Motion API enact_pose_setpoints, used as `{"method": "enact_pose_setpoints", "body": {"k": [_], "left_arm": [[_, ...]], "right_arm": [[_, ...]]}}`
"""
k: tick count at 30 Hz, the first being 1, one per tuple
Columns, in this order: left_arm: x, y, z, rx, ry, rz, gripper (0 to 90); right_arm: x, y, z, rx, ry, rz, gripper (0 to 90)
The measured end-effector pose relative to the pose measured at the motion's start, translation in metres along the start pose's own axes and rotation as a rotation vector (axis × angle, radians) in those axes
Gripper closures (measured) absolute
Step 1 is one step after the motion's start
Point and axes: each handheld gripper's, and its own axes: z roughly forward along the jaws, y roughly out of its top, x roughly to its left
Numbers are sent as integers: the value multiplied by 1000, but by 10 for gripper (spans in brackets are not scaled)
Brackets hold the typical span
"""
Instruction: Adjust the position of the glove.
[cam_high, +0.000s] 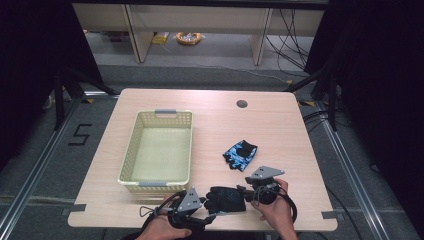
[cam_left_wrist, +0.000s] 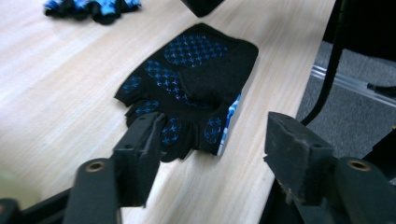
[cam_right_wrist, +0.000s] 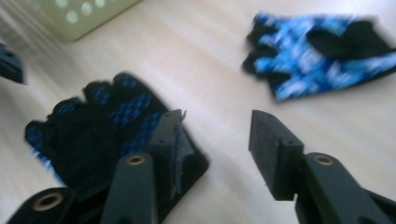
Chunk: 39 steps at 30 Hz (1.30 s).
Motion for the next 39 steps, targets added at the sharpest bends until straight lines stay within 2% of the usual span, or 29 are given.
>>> {"method": "enact_pose_setpoints", "body": {"k": [1,2,4,5,6,7,8,9,10,13,16,18,20,21,22,23,24,25,26,27,28,29,30,31,33,34,35,36,39], "left_arm": [[1,-1,-3,-9,-8,4,339],[0,-4,-11,-11,-4,-21,325],[2,-6,-15,-1,-6,-12,321],[3,-10,-21,6,-16,-34,310],[1,-13,-22,-21,-3,-52,307],[1,-13,-22,-21,-3,-52,305],[3,-17,-29,-11,-4,-48,305],[3,-17,-29,-11,-4,-48,305],[4,-20,-34,-18,1,-50,303],[7,-23,-40,-17,9,-54,300],[10,-31,-47,-21,14,-99,293],[13,-34,-53,-19,16,-92,291],[14,-35,-55,-19,22,-103,290],[15,-37,-56,-32,32,-103,290],[17,-40,-58,-10,38,-115,290],[17,-40,-58,-10,38,-115,290],[16,-42,-58,-20,25,-140,290],[19,-43,-60,5,40,-104,290],[17,-44,-58,-20,38,-113,290],[18,-45,-59,-14,39,-112,290],[19,-46,-59,10,45,-96,290],[19,-46,-59,10,45,-96,290],[17,-46,-57,-21,42,-116,291],[18,-46,-56,-15,48,-96,291],[18,-46,-56,-18,44,-105,291],[16,-47,-54,-15,46,-138,291],[16,-47,-54,-15,46,-138,291],[17,-47,-55,-10,44,-109,291],[17,-46,-55,-10,45,-101,292]], "right_arm": [[-1,3,-2,-17,-19,-23,532],[-5,9,-3,-37,-42,-70,524],[-6,12,-3,-36,-43,-73,524],[-14,18,0,-61,-64,-113,527],[-18,20,1,-50,-68,-112,536],[-18,20,1,-50,-68,-112,536],[-26,26,5,-44,-75,-110,538],[-26,26,5,-44,-75,-110,538],[-34,33,11,-47,-71,-106,545],[-40,39,17,-27,-62,-100,562],[-49,49,30,-5,-47,-115,591],[-53,53,36,2,-47,-112,613],[-55,55,40,-1,-41,-109,619],[-60,59,47,3,-41,-120,627],[-62,60,49,18,-35,-117,629],[-62,60,49,18,-35,-117,629],[-64,60,53,4,-41,-105,632],[-67,62,55,38,-23,-109,635],[-69,62,61,36,-23,-110,640],[-69,62,61,36,-23,-110,640],[-71,60,66,50,-16,-87,640],[-71,60,66,50,-16,-87,640],[-74,58,71,66,-19,-92,639],[-75,57,73,63,-20,-86,639],[-77,57,73,66,-14,-97,640],[-80,57,74,78,-8,-84,640],[-80,57,74,78,-8,-84,640],[-82,56,77,71,-1,-76,642],[-83,54,78,68,8,-60,649]]}}
